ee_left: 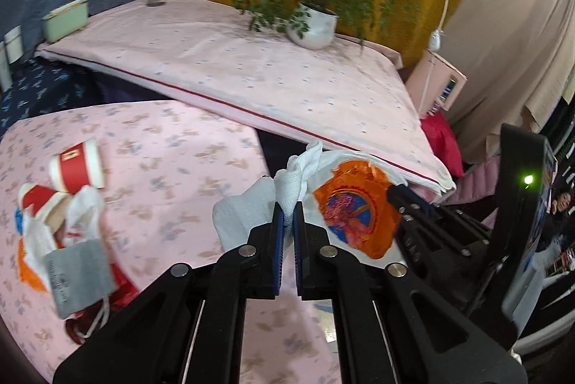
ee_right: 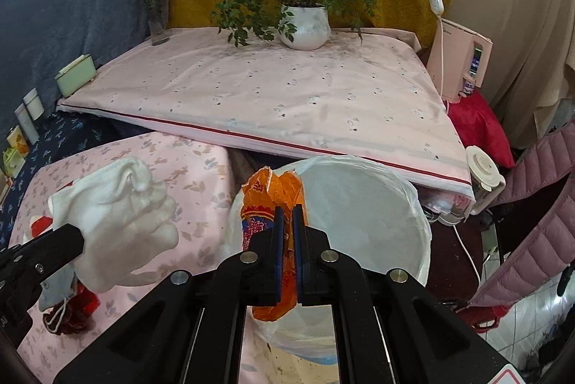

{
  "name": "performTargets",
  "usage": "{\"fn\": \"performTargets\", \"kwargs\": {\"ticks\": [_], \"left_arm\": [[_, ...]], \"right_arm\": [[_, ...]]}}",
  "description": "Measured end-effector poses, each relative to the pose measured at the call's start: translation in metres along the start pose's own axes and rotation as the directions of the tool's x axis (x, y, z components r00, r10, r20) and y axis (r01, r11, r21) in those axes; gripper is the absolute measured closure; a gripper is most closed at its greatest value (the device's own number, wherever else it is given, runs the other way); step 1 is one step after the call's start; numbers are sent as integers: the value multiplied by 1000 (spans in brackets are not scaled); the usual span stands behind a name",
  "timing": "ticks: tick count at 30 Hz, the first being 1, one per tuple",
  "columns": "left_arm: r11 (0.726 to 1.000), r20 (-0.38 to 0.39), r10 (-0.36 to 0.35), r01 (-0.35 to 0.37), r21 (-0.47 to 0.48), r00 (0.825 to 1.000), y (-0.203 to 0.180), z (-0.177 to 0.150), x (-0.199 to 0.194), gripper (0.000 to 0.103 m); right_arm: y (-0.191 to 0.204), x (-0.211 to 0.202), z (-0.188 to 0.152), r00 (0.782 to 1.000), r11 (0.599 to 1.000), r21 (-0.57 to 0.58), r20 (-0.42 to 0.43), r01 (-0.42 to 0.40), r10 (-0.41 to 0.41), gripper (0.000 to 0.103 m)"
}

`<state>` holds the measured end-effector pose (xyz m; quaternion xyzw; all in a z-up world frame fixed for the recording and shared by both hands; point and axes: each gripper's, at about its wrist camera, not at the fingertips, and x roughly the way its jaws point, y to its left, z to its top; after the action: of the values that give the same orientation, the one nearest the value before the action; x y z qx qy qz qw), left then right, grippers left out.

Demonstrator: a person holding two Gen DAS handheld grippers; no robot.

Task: Collect trash
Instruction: 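Carry both items over the white bin and open both grippers, then move both grippers back to the trash pile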

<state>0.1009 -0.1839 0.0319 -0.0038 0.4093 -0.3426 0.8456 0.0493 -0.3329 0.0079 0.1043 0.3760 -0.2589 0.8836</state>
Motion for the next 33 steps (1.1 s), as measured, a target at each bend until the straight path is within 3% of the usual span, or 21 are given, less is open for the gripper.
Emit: {"fn": "performTargets", "kwargs": {"ticks": [10, 11, 13, 15, 21, 24, 33], "left_arm": [[989, -87, -147, 147, -14, 985, -37, 11, 51, 94], [990, -94, -139, 138, -13, 986, -38, 11, 55, 92], [994, -90, -107, 106, -15, 990, -36, 11, 57, 67], [997, -59, -75, 74, -16, 995, -32, 9, 51, 57], [998, -1, 55, -55, 9, 999, -10, 9, 33, 56], [994, 13, 106, -106, -14, 994, 9, 8, 24, 56], [965, 37, 246, -242, -98, 969, 68, -5, -9, 56]], "right_arm": [[-43, 13, 3, 998, 996, 71, -18, 62, -61, 97], [-46, 14, 4, 998, 995, 73, -18, 65, -64, 95], [-47, 12, 5, 997, 994, 78, -12, 72, -71, 93], [-45, 11, 5, 998, 995, 71, -11, 70, -69, 89], [-19, 6, 4, 998, 998, 15, 5, 56, -56, 80], [-4, 0, 3, 999, 999, -5, 15, 39, -39, 69], [55, -18, -5, 999, 995, -83, 18, -46, 48, 62]]}}
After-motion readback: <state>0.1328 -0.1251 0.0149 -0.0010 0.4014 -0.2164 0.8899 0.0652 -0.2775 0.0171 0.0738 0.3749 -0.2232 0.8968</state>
